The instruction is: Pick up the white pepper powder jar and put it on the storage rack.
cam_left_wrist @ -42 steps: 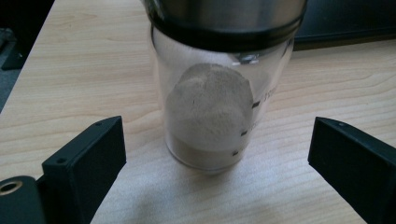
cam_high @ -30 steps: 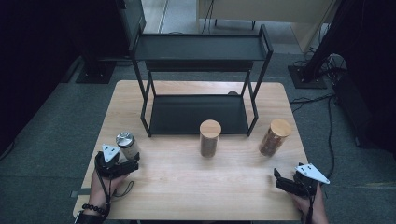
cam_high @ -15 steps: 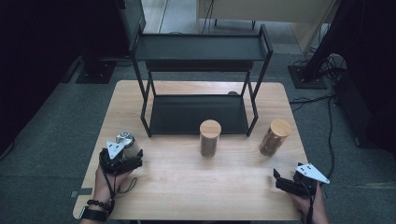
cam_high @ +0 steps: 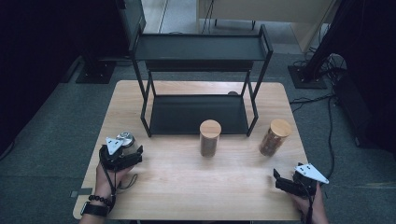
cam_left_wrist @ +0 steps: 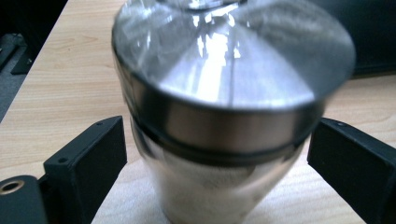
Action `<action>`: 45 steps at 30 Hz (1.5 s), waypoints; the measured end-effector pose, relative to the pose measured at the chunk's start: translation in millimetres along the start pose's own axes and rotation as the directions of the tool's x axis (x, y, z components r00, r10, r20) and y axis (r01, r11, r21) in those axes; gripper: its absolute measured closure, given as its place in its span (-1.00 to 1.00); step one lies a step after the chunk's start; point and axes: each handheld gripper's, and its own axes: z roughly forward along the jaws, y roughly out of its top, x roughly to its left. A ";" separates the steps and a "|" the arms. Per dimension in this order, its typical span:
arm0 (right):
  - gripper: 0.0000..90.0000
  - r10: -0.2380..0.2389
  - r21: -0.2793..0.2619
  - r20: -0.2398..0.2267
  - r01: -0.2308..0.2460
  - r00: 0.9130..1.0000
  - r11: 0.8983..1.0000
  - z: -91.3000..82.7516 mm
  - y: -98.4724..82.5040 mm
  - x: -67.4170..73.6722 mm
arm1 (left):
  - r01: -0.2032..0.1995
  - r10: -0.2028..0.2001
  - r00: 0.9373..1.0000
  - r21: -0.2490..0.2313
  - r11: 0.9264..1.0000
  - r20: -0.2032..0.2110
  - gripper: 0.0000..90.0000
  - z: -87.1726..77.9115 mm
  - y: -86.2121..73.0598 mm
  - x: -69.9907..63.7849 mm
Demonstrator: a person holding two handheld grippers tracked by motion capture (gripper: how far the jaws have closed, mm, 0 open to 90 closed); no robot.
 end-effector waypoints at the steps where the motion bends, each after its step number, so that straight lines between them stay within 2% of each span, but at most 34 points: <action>1: -0.96 0.000 0.000 -0.001 0.000 1.000 1.000 0.0 0.0 -0.1 | 0.000 0.000 1.000 0.000 1.000 0.000 -0.89 0.0 0.0 0.0; 6: -0.96 0.002 -0.001 -0.003 -0.002 1.000 1.000 0.0 0.0 -0.3 | 0.015 -0.015 0.999 -0.014 1.000 -0.036 -0.69 -0.4 2.2 0.9; 8: -0.96 0.000 -0.001 -0.004 0.000 1.000 1.000 -0.1 0.0 -0.2 | 0.033 -0.033 0.999 -0.022 0.999 -0.021 -0.46 -0.6 2.8 2.2; 11: -0.96 -0.001 -0.001 -0.004 0.001 1.000 1.000 -0.1 0.0 -0.1 | 0.024 -0.025 1.000 -0.022 0.999 -0.019 -0.34 -0.8 2.9 0.0; 25: -0.96 -0.001 0.000 -0.001 0.001 1.000 1.000 -0.2 0.0 0.0 | 0.015 -0.016 0.999 -0.009 1.000 -0.037 -0.32 0.0 5.9 -4.6; 31: -0.96 -0.002 0.001 -0.001 0.002 1.000 1.000 -0.1 0.0 0.0 | 0.007 -0.007 1.000 -0.011 1.000 -0.026 -0.31 1.5 7.8 -14.9; 34: -0.96 0.001 0.000 -0.002 -0.001 1.000 1.000 -0.2 0.0 -0.2 | -0.016 0.015 1.000 -0.009 1.000 -0.026 -0.31 2.9 9.5 -21.8; 45: -0.96 0.004 -0.001 -0.008 -0.004 1.000 1.000 0.0 0.0 -0.5 | -0.032 0.032 0.999 -0.001 0.999 -0.006 -0.31 8.8 14.6 -42.2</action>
